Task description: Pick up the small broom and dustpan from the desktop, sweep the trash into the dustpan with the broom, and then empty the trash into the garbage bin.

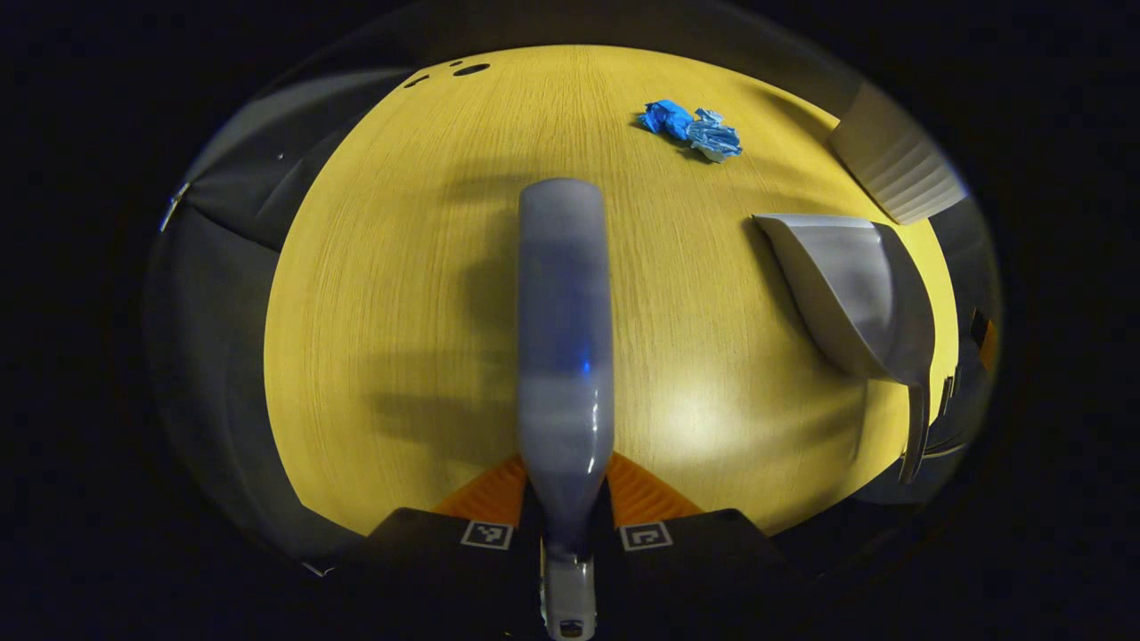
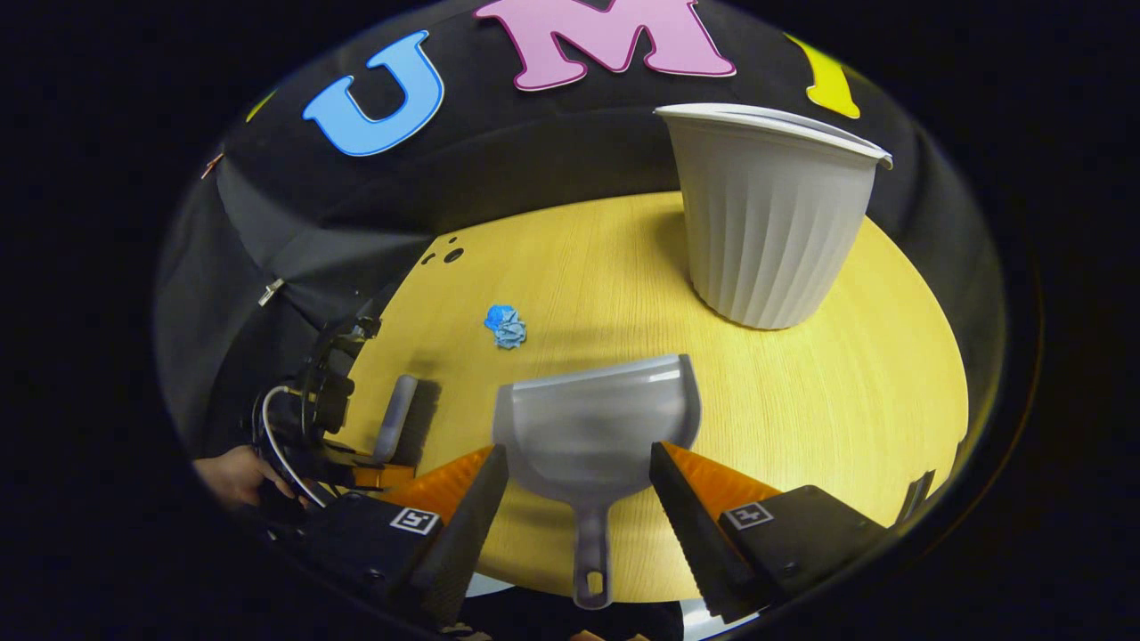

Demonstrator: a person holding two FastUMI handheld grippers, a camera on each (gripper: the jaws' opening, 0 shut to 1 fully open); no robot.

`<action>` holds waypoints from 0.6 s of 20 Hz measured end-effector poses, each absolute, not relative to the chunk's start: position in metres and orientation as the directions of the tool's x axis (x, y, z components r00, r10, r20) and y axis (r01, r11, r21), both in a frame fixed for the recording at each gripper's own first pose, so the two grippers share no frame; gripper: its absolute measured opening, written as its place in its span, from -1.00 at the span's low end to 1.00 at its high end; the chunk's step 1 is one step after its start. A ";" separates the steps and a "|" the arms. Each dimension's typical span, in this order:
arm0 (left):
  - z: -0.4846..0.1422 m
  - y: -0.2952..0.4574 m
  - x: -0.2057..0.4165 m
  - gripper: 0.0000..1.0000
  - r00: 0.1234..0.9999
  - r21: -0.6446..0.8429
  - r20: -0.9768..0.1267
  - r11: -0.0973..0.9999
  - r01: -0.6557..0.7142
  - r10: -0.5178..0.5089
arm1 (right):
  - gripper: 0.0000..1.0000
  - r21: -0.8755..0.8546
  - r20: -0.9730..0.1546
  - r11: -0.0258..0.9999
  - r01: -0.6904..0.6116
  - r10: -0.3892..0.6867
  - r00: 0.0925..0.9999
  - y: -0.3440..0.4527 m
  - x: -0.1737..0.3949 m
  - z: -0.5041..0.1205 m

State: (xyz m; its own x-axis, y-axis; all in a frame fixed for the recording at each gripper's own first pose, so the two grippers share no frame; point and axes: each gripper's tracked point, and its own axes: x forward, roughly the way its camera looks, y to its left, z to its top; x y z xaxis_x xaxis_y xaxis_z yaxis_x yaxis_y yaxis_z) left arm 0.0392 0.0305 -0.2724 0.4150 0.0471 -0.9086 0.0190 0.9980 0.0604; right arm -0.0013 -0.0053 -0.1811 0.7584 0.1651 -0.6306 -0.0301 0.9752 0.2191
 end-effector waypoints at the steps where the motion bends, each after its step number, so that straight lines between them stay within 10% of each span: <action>1: -0.274 0.031 0.039 -0.51 0.420 0.056 -0.906 0.998 0.011 0.046 | 0.99 0.220 -0.641 0.975 -0.034 0.170 0.749 -0.004 -0.004 -0.183; 12: -0.240 0.034 0.041 -0.51 0.572 0.074 -0.820 0.997 0.038 0.039 | 0.99 0.235 -0.770 0.971 0.048 0.156 0.619 -0.006 -0.035 -0.220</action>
State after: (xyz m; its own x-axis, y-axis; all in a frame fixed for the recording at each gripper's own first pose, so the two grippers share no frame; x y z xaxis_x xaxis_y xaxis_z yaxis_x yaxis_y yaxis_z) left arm 0.0412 0.0341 -0.2395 0.5717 0.0388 -0.8196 0.0385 0.9965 0.0740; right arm -0.0349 -0.0065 -0.2201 0.6190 0.1556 -0.7699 0.0478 0.9709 0.2346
